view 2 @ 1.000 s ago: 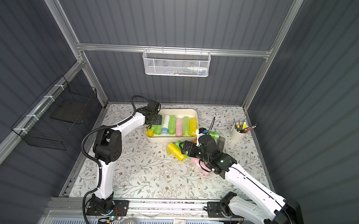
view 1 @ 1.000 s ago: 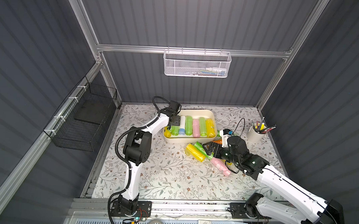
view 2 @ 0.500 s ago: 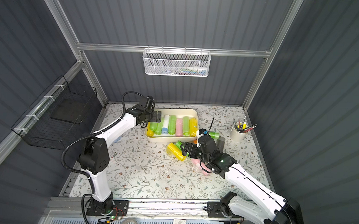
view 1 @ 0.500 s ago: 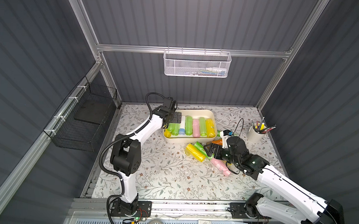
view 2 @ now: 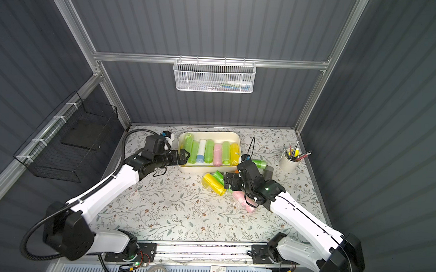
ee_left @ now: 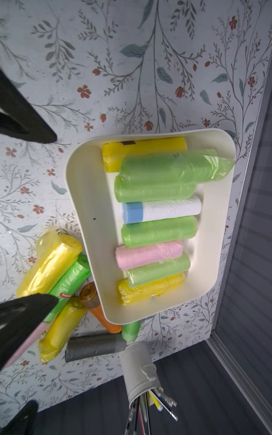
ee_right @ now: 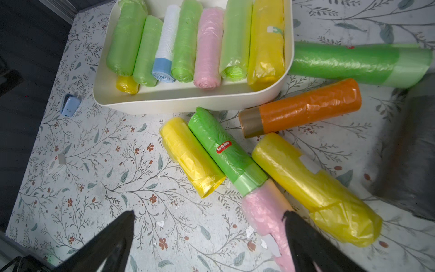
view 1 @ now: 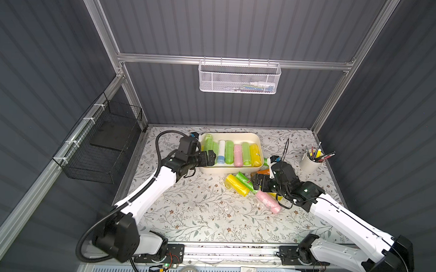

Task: Put the roll of trash bags into the storage box
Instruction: Pick up the roll of trash bags from the center of the board.

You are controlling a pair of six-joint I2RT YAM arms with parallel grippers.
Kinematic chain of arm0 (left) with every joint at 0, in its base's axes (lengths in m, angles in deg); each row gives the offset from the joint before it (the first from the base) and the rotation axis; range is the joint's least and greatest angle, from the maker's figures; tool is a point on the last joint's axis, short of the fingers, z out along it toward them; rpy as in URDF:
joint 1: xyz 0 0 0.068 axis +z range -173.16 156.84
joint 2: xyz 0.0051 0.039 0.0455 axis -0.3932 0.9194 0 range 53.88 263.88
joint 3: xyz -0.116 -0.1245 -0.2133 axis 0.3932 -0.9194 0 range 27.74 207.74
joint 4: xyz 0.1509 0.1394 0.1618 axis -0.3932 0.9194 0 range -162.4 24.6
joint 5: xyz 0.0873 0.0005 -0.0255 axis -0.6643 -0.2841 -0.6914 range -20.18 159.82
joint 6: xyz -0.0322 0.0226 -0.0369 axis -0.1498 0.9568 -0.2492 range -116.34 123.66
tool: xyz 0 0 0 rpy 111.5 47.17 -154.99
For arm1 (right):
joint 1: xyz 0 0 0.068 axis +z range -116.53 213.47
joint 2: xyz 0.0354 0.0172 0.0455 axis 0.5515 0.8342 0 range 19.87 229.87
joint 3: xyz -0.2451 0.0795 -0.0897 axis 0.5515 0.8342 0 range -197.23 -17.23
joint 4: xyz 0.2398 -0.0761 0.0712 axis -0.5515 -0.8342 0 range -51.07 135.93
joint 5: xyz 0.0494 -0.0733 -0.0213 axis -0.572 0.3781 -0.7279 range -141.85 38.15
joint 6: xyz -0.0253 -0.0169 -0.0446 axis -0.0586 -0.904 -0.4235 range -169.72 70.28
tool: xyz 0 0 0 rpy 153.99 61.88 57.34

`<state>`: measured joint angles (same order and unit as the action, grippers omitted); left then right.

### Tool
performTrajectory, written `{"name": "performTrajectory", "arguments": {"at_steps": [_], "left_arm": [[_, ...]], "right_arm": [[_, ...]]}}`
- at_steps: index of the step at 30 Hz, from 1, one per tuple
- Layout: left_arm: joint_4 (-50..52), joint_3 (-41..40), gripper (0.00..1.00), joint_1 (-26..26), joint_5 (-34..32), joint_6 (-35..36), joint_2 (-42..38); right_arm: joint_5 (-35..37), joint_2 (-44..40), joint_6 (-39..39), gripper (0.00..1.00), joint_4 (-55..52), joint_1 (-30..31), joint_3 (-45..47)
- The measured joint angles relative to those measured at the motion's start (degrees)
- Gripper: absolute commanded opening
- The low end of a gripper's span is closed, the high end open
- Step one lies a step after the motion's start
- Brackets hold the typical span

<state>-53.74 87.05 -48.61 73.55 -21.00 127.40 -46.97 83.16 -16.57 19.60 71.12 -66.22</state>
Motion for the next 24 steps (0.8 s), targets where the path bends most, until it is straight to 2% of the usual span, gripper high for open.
{"name": "performTrajectory", "arguments": {"at_steps": [3,12,24], "left_arm": [[0.92,-4.0,1.0,0.0,2.4,-1.66,-6.03],[-0.11,-18.05,1.0,0.0,11.32,-8.85,-14.95],[0.96,-18.53,1.0,0.0,12.68,-9.22,-16.87]], "right_arm": [[-1.36,3.58,-0.13,0.99,0.55,0.0,-0.26],[-6.25,12.22,2.93,0.99,5.33,1.11,-0.96],[-7.19,20.92,1.29,0.85,3.89,2.27,-7.91]]}}
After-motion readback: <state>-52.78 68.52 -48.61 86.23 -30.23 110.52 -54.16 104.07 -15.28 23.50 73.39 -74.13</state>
